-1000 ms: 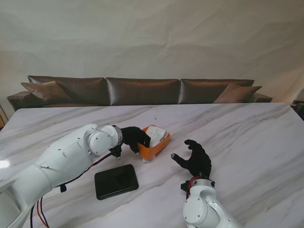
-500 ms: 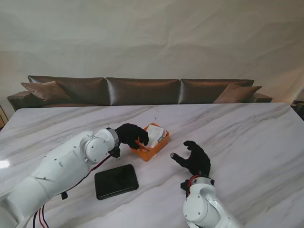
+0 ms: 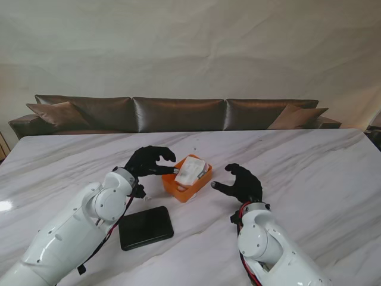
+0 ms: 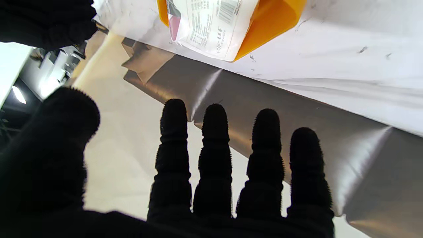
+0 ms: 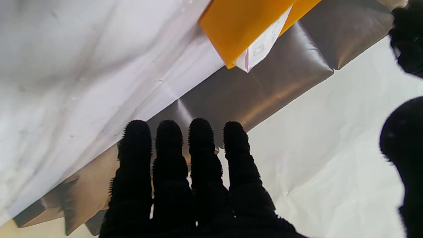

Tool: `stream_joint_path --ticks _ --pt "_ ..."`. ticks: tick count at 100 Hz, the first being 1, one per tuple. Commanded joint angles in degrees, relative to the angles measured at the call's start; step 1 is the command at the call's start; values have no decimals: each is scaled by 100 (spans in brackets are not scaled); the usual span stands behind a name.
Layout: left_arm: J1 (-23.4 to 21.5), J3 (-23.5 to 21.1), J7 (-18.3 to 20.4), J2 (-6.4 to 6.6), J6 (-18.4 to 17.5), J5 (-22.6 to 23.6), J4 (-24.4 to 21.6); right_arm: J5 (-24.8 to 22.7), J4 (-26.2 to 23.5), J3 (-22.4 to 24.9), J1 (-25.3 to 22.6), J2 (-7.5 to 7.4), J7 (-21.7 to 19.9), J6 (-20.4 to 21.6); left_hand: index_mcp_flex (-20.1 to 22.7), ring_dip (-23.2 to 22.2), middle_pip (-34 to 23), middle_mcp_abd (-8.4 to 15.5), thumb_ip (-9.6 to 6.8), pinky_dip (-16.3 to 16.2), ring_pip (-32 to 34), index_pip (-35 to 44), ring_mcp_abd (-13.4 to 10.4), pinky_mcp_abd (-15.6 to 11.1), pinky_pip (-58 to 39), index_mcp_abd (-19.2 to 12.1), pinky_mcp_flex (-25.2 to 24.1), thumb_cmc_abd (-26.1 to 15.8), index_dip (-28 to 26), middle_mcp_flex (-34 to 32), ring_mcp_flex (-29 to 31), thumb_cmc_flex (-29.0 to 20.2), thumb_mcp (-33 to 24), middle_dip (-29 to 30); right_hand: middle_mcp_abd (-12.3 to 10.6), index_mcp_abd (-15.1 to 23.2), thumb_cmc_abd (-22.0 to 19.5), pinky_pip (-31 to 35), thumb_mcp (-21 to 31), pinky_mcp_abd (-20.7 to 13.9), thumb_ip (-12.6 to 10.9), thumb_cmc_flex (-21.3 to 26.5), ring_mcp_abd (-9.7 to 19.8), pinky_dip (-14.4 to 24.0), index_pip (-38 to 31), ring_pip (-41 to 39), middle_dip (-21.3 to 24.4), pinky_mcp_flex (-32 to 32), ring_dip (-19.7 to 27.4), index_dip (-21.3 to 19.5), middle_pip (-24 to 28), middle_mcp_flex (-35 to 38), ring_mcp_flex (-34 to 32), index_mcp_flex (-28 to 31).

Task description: Refill a tissue box and feed the first sheet

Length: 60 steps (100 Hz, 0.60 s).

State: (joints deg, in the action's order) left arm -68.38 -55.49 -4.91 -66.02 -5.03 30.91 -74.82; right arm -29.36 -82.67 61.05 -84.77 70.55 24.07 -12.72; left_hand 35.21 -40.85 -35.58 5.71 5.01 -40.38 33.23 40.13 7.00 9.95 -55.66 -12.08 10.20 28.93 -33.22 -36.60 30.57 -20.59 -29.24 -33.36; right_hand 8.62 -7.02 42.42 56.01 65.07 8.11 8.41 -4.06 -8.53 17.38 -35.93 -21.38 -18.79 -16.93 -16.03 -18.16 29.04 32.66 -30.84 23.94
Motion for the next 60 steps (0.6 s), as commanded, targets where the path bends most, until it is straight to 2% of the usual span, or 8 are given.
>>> stream_joint_path --ticks 1,9,18,28,35,44,60 --pt "-228 -25 112 10 180 -135 -197 -6 52 50 253 -55 -118 81 221 -194 -169 -230 -314 -299 289 -136 253 -184 -1812 304 339 -647 129 -62 180 -148 752 -156 -10 -15 -90 -101 0 -274 142 -290 202 -112 1 105 78 65 104 54 -9 -144 80 -119" --pt "-490 -186 211 32 582 -202 -543 25 208 12 488 -85 -328 145 548 -409 -349 -542 -468 -501 757 -121 500 -348 -2474 664 841 -1183 208 -390 544 -228 1233 -272 -19 -10 -140 -95 -18 -282 137 -294 200 -127 -24 95 80 54 102 54 16 -129 62 -120" --pt "-689 -266 381 73 1154 -122 -869 154 454 -63 767 -89 -512 222 992 -699 -602 -869 -658 -605 1367 -10 685 -552 -3047 951 1434 -1613 284 -817 947 -208 1447 -382 -38 -6 -135 -89 -24 -280 126 -261 206 -141 -60 76 72 44 95 53 53 -112 35 -106" --pt "-789 -240 350 69 1630 40 -1039 324 803 -181 1095 -74 -675 285 1588 -987 -863 -1098 -764 -721 1954 237 965 -627 -3478 1053 1852 -1891 348 -1355 1300 -119 1480 -472 -61 11 -163 -87 -48 -292 115 -214 214 -156 -94 48 54 36 82 52 93 -103 15 -100" --pt "-818 -205 395 71 1926 66 -1145 476 1051 -275 1306 -46 -755 324 1833 -1128 -995 -1257 -780 -774 2215 294 1095 -611 -3592 1155 1907 -2034 451 -1510 1342 -57 1515 -538 -59 18 -170 -87 -59 -292 106 -184 216 -165 -115 37 43 40 76 55 111 -97 20 -80" --pt "-811 -141 459 79 2205 145 -1219 636 1345 -412 1538 -8 -832 410 1989 -1270 -1121 -1331 -775 -858 2444 304 1142 -654 -3656 1183 1919 -2265 575 -1605 1347 68 1678 -629 -70 22 -216 -88 -89 -307 96 -160 230 -175 -125 27 35 47 71 62 121 -90 16 -71" --pt "-641 9 567 67 2327 33 -1082 922 1765 -662 1833 89 -877 603 1945 -1282 -1010 -1352 -865 -926 2321 -33 1120 -638 -3444 1267 1667 -2450 912 -1416 1110 92 1911 -654 -93 27 -314 -85 -178 -312 64 -97 238 -190 -137 20 18 54 68 76 134 -63 9 -30"
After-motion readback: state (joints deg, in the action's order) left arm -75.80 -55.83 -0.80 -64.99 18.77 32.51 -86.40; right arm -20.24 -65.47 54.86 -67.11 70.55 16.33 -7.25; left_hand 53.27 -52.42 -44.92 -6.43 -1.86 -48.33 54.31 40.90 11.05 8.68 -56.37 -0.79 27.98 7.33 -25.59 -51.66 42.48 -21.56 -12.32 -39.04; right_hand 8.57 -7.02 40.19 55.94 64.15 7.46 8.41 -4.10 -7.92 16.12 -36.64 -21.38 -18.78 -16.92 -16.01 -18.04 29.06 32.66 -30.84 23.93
